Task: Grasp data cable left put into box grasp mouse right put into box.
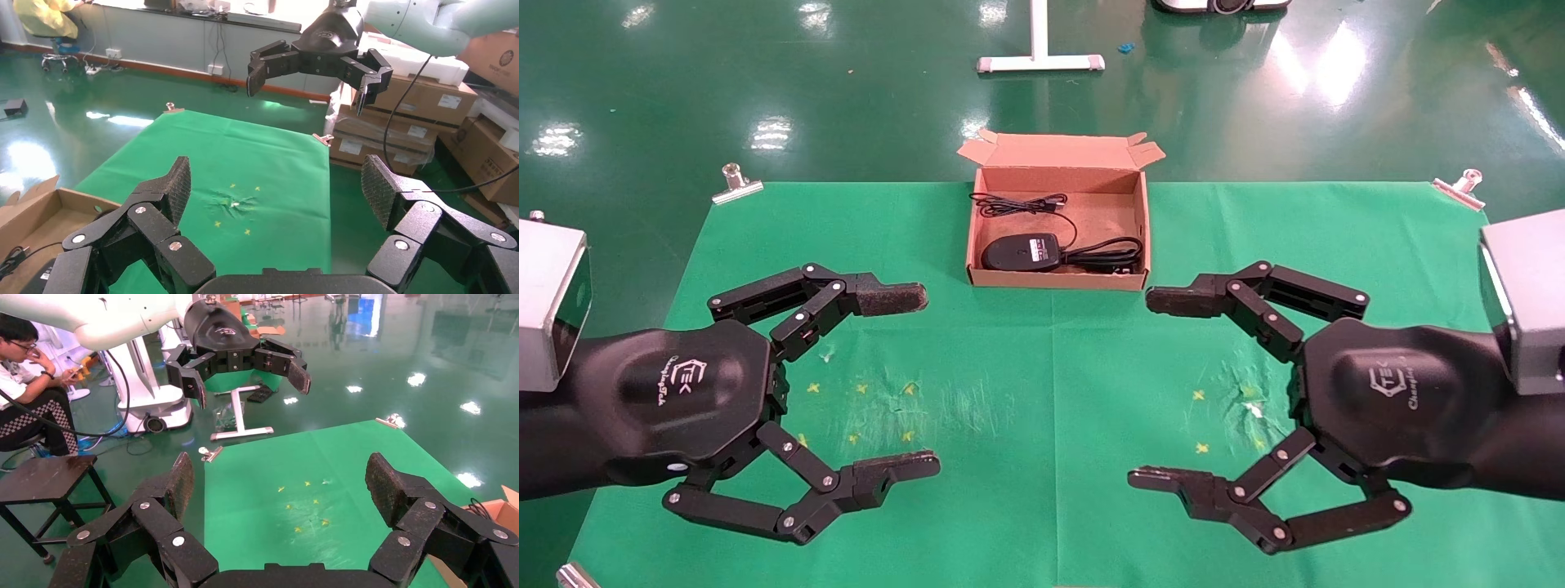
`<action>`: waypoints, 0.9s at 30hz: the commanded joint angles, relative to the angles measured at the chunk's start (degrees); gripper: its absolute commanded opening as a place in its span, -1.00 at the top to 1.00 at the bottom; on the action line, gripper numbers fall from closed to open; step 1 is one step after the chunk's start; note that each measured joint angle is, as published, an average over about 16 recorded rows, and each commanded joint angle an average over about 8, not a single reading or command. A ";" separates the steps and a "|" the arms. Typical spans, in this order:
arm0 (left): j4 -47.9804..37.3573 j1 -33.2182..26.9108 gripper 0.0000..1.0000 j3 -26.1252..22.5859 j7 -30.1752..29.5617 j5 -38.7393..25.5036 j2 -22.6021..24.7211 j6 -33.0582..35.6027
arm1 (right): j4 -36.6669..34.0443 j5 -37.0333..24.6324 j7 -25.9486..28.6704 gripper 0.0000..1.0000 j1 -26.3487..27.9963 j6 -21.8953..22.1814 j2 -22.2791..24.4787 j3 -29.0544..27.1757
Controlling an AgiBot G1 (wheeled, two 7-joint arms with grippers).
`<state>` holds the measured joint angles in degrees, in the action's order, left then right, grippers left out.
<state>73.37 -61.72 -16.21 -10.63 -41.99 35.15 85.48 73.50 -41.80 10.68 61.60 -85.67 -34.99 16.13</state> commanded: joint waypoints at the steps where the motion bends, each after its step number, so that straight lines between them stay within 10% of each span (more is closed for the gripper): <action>1: 0.00 0.00 -1.00 0.00 0.00 0.00 0.00 0.00 | 0.00 0.00 0.00 -1.00 0.00 0.00 0.00 0.00; 27: 0.00 0.00 -1.00 0.00 0.00 0.01 0.00 0.00 | 0.00 0.00 0.00 -1.00 0.00 0.00 0.00 0.00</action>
<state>73.37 -61.72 -16.21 -10.63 -41.98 35.15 85.48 73.50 -41.80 10.68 61.60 -85.67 -34.99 16.13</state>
